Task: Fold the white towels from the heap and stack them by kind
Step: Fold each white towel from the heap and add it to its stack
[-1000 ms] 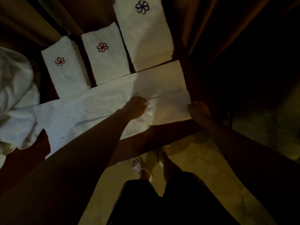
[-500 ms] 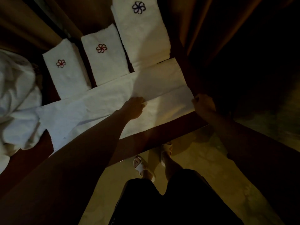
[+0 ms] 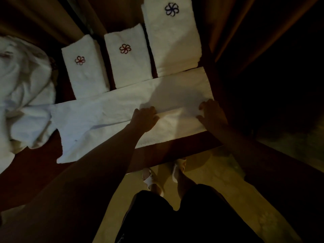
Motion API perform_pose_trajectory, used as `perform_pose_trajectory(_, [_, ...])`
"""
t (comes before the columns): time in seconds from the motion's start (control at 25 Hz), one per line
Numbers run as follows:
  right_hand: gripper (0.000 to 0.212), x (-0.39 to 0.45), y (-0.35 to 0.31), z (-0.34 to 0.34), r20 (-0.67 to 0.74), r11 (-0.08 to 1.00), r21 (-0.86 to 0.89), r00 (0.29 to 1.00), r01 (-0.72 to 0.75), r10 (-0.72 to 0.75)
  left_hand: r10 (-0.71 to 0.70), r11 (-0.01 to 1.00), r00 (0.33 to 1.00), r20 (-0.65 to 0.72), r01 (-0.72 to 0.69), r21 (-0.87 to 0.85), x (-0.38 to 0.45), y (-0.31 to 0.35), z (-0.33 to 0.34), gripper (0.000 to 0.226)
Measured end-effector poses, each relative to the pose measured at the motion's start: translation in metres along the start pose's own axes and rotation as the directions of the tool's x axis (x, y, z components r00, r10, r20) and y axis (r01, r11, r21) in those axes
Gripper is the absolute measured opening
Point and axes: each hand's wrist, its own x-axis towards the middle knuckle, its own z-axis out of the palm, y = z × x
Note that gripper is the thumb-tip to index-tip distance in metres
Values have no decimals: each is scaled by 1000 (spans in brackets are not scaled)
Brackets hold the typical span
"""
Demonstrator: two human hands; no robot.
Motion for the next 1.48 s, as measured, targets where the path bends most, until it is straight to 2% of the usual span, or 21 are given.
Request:
perform_pose_trajectory(0.12, [35,8,-29,7,91,996,35,993,78,-81,-65,994,997,42,69,-88,-16,-23,0,39])
perform_pose_trajectory(0.24, [36,14,-64,15,124,989,44,982,141,-145,-153,978,984,92,164,-126,-38,-61,2,46])
perform_pose_trajectory(0.36, [34,18,-111,22,160,976,40,963,214,-217,-260,928,954,152,290,-233,-66,-107,3,50])
perform_pose_trajectory(0.56, [30,13,-207,46,185,945,19,927,328,-326,-321,914,915,243,367,-174,-116,-192,-6,60])
perform_pose_trajectory(0.68, [32,2,-268,61,159,953,-43,944,301,-290,-315,923,908,277,361,-134,-146,-237,-10,58])
perform_pose_trajectory(0.76, [34,-6,-306,77,184,947,-47,934,319,-305,-317,910,910,267,371,-184,-162,-264,-9,53])
perform_pose_trajectory(0.96, [42,-23,-369,113,287,941,107,896,322,-339,-243,907,953,183,290,-305,-182,-310,-5,45])
perform_pose_trajectory(1.04, [37,-22,-380,124,314,939,42,887,342,-337,-271,838,954,125,298,-457,-182,-323,0,37])
perform_pose_trajectory(1.12, [32,-16,-384,131,277,947,17,908,321,-313,-350,734,931,100,339,-588,-180,-332,7,36])
perform_pose_trajectory(1.2, [29,-9,-386,135,229,961,67,933,268,-277,-416,619,895,163,410,-670,-181,-338,18,47])
perform_pose_trajectory(1.28, [28,-6,-389,138,219,962,55,937,266,-272,-469,518,846,256,498,-696,-186,-339,31,45])
perform_pose_trajectory(1.36, [27,-5,-392,144,203,963,24,942,268,-267,-483,505,821,304,545,-670,-189,-341,45,32])
perform_pose_trajectory(1.48, [24,-6,-398,151,154,969,1,958,246,-243,-496,447,817,295,531,-720,-194,-337,58,24])
